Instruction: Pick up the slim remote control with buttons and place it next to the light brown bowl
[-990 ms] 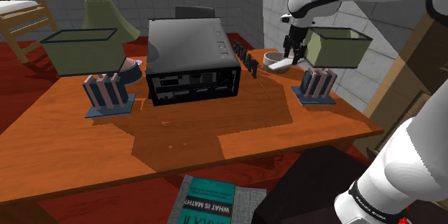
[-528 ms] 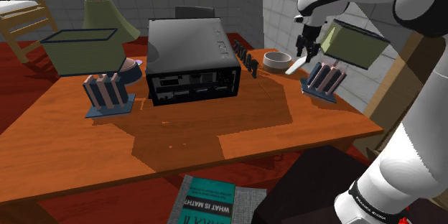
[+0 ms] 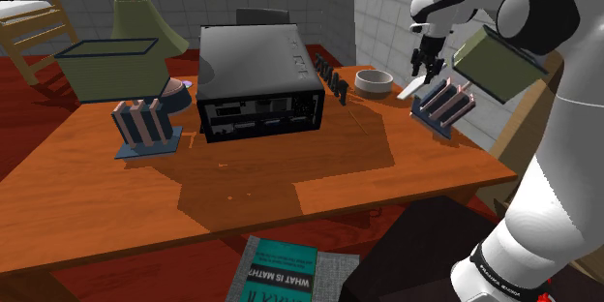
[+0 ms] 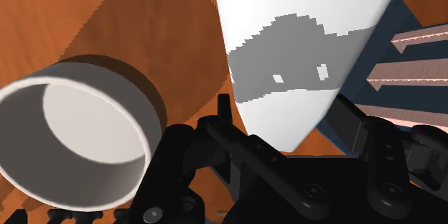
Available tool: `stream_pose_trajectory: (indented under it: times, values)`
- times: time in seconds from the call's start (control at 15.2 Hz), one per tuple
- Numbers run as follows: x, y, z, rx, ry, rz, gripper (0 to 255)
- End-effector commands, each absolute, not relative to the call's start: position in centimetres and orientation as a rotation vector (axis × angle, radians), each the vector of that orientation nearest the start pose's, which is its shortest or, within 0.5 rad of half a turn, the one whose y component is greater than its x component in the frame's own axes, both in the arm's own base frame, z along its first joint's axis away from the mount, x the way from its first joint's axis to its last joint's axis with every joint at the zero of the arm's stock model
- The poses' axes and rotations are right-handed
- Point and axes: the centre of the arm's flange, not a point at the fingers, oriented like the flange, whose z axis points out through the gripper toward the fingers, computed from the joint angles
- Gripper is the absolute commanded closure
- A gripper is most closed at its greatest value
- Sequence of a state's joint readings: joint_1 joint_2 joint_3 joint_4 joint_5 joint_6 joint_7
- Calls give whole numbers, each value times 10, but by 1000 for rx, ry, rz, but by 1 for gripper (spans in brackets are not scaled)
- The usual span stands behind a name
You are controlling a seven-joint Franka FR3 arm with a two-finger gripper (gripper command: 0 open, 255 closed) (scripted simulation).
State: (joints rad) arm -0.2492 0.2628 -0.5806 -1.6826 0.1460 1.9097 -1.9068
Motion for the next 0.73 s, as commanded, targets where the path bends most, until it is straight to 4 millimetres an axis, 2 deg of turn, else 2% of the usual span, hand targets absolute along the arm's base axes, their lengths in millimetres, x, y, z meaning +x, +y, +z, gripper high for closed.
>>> stream_pose_trajectory:
  times: [0.0, 0.66]
  values:
    - [454, -437, 457, -2731, -1574, 4, 255]
    - [454, -437, 404, -2731, -1574, 4, 255]
